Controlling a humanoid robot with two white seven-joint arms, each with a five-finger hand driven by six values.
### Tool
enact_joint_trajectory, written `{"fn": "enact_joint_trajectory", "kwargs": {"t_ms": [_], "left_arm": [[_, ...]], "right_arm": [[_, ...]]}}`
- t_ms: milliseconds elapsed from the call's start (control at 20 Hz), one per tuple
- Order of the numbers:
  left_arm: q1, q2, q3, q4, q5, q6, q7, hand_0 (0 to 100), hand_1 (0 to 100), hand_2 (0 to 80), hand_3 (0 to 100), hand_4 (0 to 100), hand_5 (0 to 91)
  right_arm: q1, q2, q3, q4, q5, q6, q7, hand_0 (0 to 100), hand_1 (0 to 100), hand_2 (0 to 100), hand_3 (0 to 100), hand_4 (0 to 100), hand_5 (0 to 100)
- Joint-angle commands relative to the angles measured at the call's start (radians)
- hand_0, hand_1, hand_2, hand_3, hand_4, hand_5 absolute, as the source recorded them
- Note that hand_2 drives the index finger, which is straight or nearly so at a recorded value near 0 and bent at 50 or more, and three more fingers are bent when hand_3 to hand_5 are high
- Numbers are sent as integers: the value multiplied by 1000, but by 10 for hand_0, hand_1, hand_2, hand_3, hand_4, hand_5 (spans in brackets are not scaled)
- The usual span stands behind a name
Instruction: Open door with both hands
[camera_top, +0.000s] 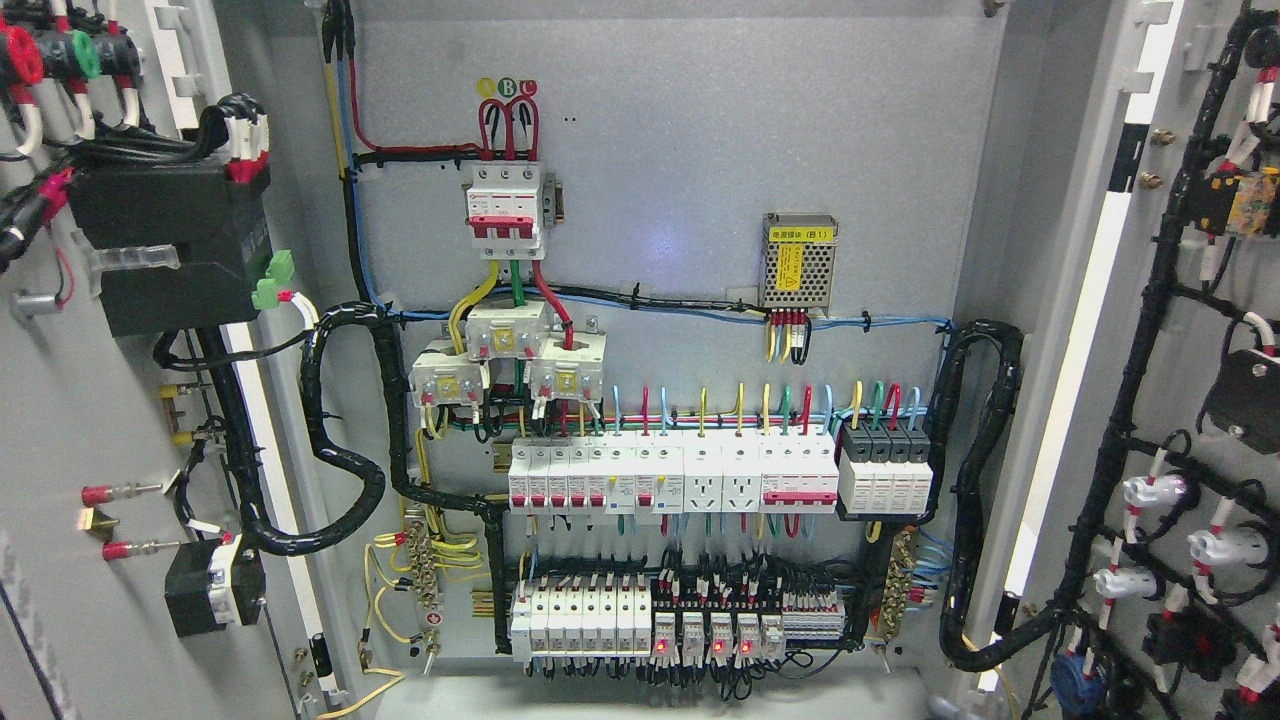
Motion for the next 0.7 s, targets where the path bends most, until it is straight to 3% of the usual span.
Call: {"fn": "enact_joint_trajectory", "kwargs": {"t_ms": [0,301,651], "left_arm": [[-88,38,18,-248,0,-11,1,0,0,0,0,0,0],[-234,-3,18,-246,0,-18,3,0,0,0,0,0,0],[-275,-9,18,-246,0,-175,9,0,0,0,0,0,0]], "right_arm": [[7,-11,-138,-11,-96,-8,-4,0,0,0,0,0,0],[18,-36,-180,-6,-102,-9,-4,0,0,0,0,0,0],[19,-40,-210,-3,-108,-9,-4,0,0,0,0,0,0]]}}
